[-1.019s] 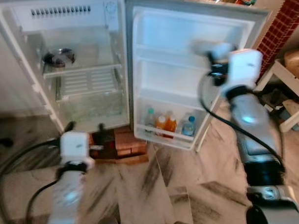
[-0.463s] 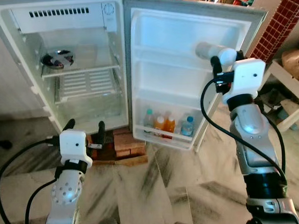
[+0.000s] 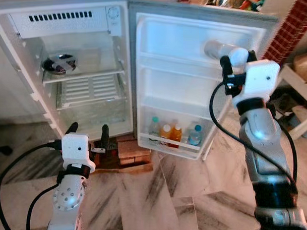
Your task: Restocking fridge
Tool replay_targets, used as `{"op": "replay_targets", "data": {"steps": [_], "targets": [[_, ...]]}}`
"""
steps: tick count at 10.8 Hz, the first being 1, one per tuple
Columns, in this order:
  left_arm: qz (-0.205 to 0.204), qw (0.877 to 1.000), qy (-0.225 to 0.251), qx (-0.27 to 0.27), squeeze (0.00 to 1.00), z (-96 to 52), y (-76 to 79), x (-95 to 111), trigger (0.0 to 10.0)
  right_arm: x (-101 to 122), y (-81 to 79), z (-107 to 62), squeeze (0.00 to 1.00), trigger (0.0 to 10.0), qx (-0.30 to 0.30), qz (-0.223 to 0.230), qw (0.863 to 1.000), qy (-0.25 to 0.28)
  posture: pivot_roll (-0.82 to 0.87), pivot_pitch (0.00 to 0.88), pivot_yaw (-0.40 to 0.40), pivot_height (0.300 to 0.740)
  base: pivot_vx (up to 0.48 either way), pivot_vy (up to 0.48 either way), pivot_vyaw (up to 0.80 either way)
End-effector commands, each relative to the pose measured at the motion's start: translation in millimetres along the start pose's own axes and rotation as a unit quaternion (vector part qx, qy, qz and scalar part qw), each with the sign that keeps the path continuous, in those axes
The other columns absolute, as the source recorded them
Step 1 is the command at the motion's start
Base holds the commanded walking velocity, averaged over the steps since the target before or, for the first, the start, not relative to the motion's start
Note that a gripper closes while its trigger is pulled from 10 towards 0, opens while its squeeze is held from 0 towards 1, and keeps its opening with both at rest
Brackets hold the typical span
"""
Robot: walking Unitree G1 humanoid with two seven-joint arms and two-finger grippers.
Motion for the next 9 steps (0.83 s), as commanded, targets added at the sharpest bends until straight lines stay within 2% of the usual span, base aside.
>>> {"op": "replay_targets", "data": {"steps": [1,3,5,7,9], "targets": [[-0.004,1.0,-0.003,-0.005,0.0,-2.3,2.5,0,10.0,12,2.5,-1.2,0.0,10.0,-0.007,0.0,1.0,0.019,0.14,0.054,-0.072,0.74,0.0,0.0,0.0],[-0.004,1.0,-0.01,-0.008,0.0,-5.5,5.3,-3,10.0,11,-2.4,-4.2,0.0,10.0,-0.002,0.003,1.0,0.016,0.14,0.057,-0.07,0.74,0.0,0.0,0.0],[-0.003,1.0,-0.014,-0.005,0.0,-5.6,3.3,-5,10.0,11,-0.7,-0.1,0.0,10.0,-0.003,0.0,1.0,0.012,0.15,0.063,-0.077,0.74,0.0,0.0,0.0],[-0.002,1.0,-0.015,-0.001,0.0,-8.4,3.9,-5,10.0,10,1.7,15.0,0.0,10.0,-0.009,-0.008,1.0,0.008,0.16,0.074,-0.084,0.74,0.0,0.0,0.0],[-0.002,1.0,-0.018,0.001,0.0,-11.8,5.1,-5,10.0,1,0.3,38.7,0.0,10.0,-0.007,-0.023,1.0,-0.013,0.17,0.095,-0.09,0.74,0.0,0.0,0.0]]}}
Point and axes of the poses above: a point about 5 cm out from each wrist's last joint towards the gripper, its own z axis pointing out of the wrist towards the gripper, its own x axis along the axis of the wrist's last joint, y = z × x, the point moved 5 cm from there along z, pointing out of the wrist towards the gripper, and after that the axes turned 8 degrees about -z, right-handed, at the moved point
